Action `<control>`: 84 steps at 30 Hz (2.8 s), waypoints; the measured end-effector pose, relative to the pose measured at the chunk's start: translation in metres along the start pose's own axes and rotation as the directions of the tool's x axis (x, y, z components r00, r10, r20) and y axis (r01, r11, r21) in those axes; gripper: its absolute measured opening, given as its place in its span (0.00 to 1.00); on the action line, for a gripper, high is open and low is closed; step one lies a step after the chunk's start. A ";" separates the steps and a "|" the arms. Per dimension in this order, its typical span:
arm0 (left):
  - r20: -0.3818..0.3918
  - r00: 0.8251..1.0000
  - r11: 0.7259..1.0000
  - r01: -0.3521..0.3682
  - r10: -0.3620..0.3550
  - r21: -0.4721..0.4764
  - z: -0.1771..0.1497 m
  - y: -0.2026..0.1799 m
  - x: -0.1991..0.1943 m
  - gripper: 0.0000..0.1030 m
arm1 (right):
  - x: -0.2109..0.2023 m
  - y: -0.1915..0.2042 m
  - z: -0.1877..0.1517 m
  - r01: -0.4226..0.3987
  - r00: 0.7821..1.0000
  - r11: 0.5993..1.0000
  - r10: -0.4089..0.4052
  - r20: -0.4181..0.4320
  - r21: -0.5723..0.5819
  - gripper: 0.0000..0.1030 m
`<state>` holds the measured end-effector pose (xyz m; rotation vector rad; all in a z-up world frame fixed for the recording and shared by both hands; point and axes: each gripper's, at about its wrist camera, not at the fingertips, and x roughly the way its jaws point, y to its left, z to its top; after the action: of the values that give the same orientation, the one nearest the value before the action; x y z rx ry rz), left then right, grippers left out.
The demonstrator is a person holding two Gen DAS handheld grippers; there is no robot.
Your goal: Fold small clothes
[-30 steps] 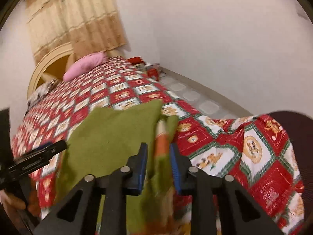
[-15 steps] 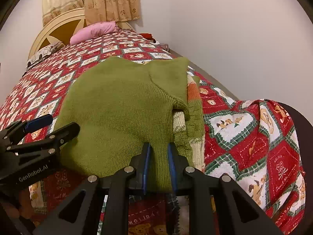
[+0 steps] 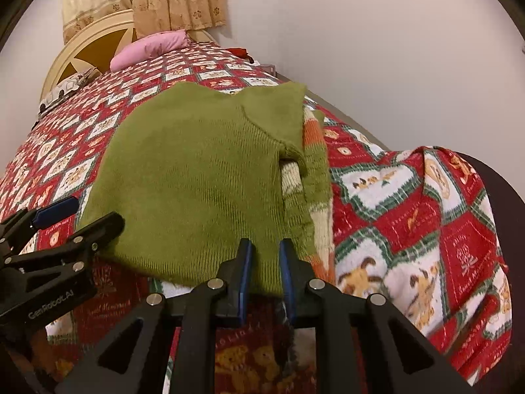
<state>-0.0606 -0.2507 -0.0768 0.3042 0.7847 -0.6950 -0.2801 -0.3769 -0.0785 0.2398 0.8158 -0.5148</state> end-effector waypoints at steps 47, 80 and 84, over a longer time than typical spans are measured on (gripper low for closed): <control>0.042 0.998 0.994 -0.061 0.057 0.096 -0.088 -0.009 -0.110 0.92 | -0.133 0.027 -0.078 -0.042 0.997 0.999 0.043 -0.058 0.017 0.68; 0.453 0.890 0.998 -0.057 0.057 -0.014 -0.036 -0.009 -0.209 1.00 | -0.269 0.015 -0.057 0.208 0.807 0.971 -0.237 0.540 0.117 0.84; 0.451 0.890 0.998 -0.067 0.063 -0.007 -0.037 -0.011 -0.208 1.00 | -0.265 0.018 -0.058 0.210 0.814 0.973 -0.231 0.533 0.101 0.84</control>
<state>-0.1926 -0.1455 0.0509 0.1641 0.3243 -0.6715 -0.4588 -0.2470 0.0802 0.0234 0.2745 -0.7750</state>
